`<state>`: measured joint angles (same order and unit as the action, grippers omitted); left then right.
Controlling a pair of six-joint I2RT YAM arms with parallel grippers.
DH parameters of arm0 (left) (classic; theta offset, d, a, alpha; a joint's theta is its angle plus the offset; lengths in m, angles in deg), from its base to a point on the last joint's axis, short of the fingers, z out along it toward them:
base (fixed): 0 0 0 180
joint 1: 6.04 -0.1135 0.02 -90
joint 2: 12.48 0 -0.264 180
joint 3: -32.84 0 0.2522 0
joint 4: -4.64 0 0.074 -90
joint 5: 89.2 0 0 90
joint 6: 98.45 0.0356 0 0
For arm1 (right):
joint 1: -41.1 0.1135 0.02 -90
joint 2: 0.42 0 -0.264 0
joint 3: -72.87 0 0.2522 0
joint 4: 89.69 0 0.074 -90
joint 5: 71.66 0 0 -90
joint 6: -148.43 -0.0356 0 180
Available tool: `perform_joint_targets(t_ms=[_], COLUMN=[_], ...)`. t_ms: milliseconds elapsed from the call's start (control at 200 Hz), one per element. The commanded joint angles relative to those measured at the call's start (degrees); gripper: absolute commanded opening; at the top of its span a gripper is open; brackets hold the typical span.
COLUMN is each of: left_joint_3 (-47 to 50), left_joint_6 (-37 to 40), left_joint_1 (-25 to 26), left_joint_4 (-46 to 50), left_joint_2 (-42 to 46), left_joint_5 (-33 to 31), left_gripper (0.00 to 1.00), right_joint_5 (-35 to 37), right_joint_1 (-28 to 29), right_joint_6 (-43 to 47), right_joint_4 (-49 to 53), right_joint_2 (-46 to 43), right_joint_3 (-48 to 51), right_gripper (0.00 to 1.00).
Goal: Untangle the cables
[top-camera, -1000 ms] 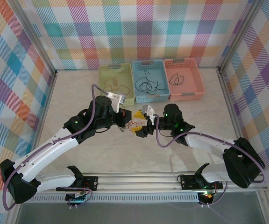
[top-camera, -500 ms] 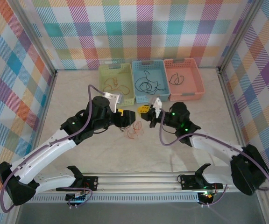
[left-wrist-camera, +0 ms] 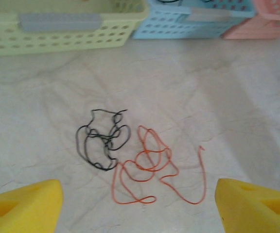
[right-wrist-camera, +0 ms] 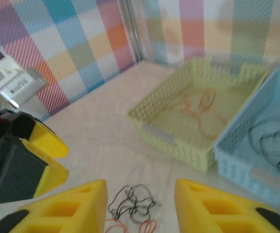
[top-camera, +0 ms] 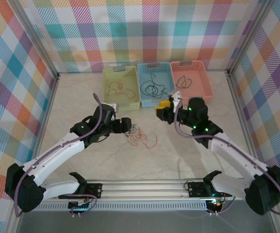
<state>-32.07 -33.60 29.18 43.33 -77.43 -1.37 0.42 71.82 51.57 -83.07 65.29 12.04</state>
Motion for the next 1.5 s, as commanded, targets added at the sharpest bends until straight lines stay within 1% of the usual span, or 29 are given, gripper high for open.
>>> perform_joint_targets(t_ms=[0,105,175,270,415,575,730,835,930,1010,1060,1095,1125,1195,1360,1495], left_joint_3=[1.4,2.91,3.88,4.61,5.25,5.76,6.72,6.98,7.17,7.43,7.57,7.72,7.77,7.93,8.29,8.78], left_joint_6=[-1.45,-1.79,-2.02,-2.62,-2.81,-2.56,-2.9,-2.9,-2.87,-2.88,-2.8,-2.8,-2.79,-2.76,-3.14,-3.55], left_joint_1=[-2.52,-4.4,-5.22,-6.25,-7.23,-8.12,-9.28,-9.64,-9.91,-10.08,-10.22,-10.35,-10.39,-10.57,-10.95,-11.14], left_joint_4=[-2.52,-3.19,-3.82,-4.33,-5.07,-5.65,-6.69,-6.82,-6.82,-6.88,-6.87,-6.82,-6.9,-6.9,-7.17,-7.53], left_joint_2=[0.49,0.27,0.17,-0.31,-0.6,-0.89,-1.05,-1.01,-0.83,-0.62,-0.46,-0.21,-0.19,-0.33,-1.13,-1.18], left_joint_5=[-0.39,0.3,1.08,1.82,3.0,3.94,5.42,5.86,5.95,6.03,5.97,5.95,5.95,5.94,6.13,6.15], left_gripper=[0.81,0.81,0.81,0.81,0.81,0.81,0.81,0.81,0.81,0.81,0.81,0.81,0.81,0.81,0.81,0.82], right_joint_5=[-6.36,-7.25,-7.21,-10.83,-11.13,-10.08,-10.64,-9.75,-7.88,-6.91,-6.25,-6.1,-6.06,-6.2,-4.03,-3.27], right_joint_1=[-0.05,1.35,1.95,2.49,3.35,3.89,5.34,6.34,6.81,6.81,6.85,6.85,6.85,6.9,6.73,6.37], right_joint_6=[-6.24,-3.8,-3.31,-1.6,1.29,2.7,5.02,6.35,6.92,7.19,7.12,7.4,7.78,8.7,10.75,11.05], right_joint_4=[12.76,17.35,20.61,24.54,32.17,33.66,35.38,36.91,37.81,37.14,35.65,35.13,35.02,33.66,30.9,29.37], right_joint_2=[8.21,17.37,22.7,29.73,39.13,43.59,47.26,49.21,50.16,49.14,47.26,45.53,43.66,38.02,23.7,16.32], right_joint_3=[-3.99,-8.2,-12.81,-18.87,-27.23,-29.66,-31.84,-32.96,-33.39,-32.83,-31.78,-31.37,-31.06,-29.77,-27.35,-29.05], right_gripper=[0.47,0.48,0.49,0.51,0.51,0.51,0.5,0.46,0.38,0.25,0.14,0.05,0.0,0.0,0.0,0.0])
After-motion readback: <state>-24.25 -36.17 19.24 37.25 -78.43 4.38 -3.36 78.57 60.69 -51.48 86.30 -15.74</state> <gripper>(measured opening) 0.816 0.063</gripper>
